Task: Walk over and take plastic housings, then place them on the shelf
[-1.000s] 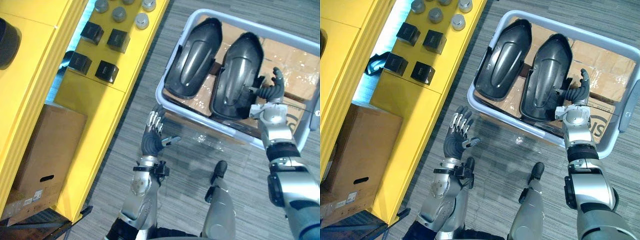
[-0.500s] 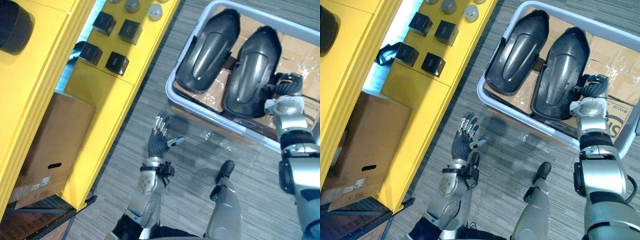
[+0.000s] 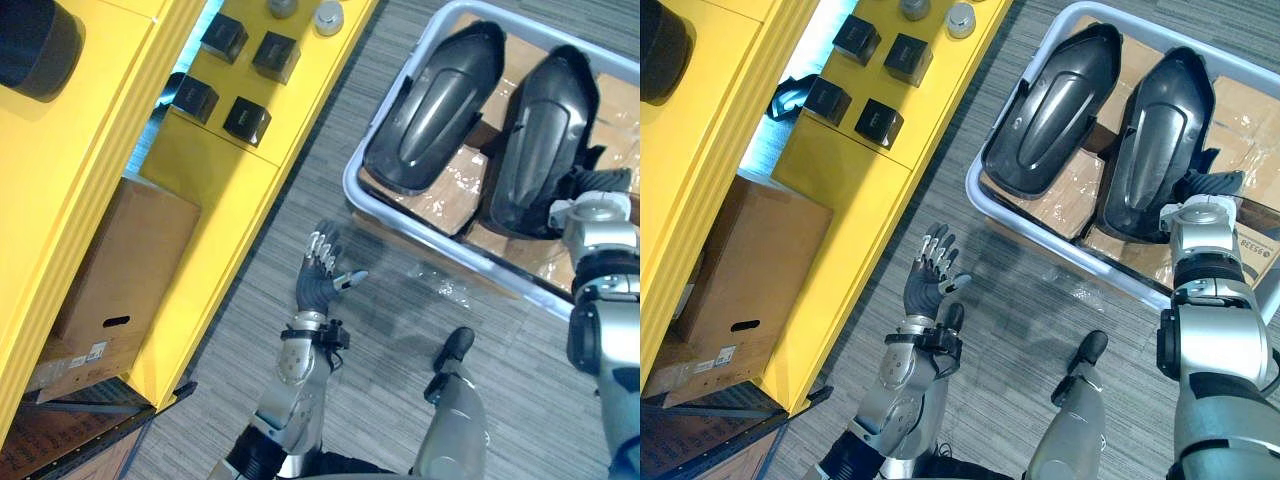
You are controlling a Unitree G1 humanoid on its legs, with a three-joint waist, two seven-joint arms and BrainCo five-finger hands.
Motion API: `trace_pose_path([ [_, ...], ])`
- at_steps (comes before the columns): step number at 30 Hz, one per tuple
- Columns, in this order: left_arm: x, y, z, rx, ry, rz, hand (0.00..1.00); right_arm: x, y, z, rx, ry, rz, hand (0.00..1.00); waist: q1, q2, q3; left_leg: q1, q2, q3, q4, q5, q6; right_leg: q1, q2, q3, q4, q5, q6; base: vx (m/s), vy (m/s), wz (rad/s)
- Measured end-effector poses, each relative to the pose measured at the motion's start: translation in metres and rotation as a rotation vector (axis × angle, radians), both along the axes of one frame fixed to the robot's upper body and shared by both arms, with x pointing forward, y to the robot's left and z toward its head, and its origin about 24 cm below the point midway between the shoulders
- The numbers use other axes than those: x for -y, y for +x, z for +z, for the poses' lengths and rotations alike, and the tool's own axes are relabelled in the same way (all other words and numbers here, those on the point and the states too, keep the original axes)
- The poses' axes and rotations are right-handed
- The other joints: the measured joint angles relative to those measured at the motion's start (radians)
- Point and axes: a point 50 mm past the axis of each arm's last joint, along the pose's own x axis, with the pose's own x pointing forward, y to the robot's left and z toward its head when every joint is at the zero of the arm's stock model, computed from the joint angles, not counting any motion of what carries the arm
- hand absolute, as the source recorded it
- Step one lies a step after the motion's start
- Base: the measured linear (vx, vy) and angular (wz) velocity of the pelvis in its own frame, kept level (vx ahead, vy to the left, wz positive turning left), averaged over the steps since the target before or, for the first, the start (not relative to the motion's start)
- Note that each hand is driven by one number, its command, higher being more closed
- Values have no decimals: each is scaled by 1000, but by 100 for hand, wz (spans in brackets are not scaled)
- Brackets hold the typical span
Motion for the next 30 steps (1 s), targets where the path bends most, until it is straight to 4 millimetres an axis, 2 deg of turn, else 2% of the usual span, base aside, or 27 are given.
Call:
trace_pose_path([
  [3, -3, -5, -4, -15, -8, 12, 0, -1, -1, -5, -16, -66, -17, 100, -1, 0, 0, 9, 1, 3, -2, -1, 2, 3, -1, 2, 6, -3, -3, -18, 36, -3],
  [5, -10, -9, -7, -16, -27, 45, 0, 1, -4, -13, -63, -143, -25, 100, -6, 0, 0, 15, 2, 8, -3, -1, 2, 5, 0, 6, 6, -3, -3, -14, 38, -5],
  [9, -28, -10, -5, 2, -17, 107, 0, -4, -5, -12, -73, -282, 20, 100, -20, 0, 0, 46, 14, 30, -11, 0, 1, 19, 6, 20, 0, -2, -4, 12, 34, -13],
  [14, -56, -2, 14, 79, 8, 190, 0, -32, 4, 23, 62, -478, 128, 100, -61, -5, 2, 130, 32, 65, -78, 12, -4, 73, 24, 41, -52, 15, -7, 33, 9, -18],
  [18, -62, 9, 22, 106, 127, 144, 0, -54, 9, 34, 133, -520, 184, 100, -69, -37, -2, 195, 55, 88, -156, 45, -17, 93, 45, 48, -71, 21, -15, 62, -39, -14],
  [20, -61, 14, 25, 116, 163, 103, 0, -73, 13, 38, 181, -537, 232, 100, -85, -63, -7, 249, 61, 116, -201, 56, -21, 112, 49, 62, -79, 21, -15, 66, -26, -24],
  [24, -64, 28, 35, 133, 199, 46, 0, -95, 16, 40, 209, -588, 294, 100, -112, -102, -22, 295, 70, 147, -223, 56, -21, 140, 59, 82, -106, 27, -21, 44, 13, -21],
  [26, -64, 46, 38, 114, 202, 13, 0, -105, 17, 43, 245, -615, 326, 100, -114, -125, -35, 309, 77, 169, -230, 56, -21, 143, 70, 101, -128, 45, -24, 16, 14, -28],
  [27, -63, 52, 37, 96, 202, 5, 0, -108, 17, 45, 260, -622, 334, 100, -116, -128, -37, 311, 78, 172, -231, 56, -22, 146, 72, 104, -137, 51, -25, -8, 12, -20],
  [30, -66, 82, 30, 0, 236, -4, 0, -136, 14, 71, 407, -721, 410, 100, -147, -138, -42, 313, 84, 180, -234, 59, -26, 157, 82, 108, -175, 76, -29, -21, 12, -9],
])
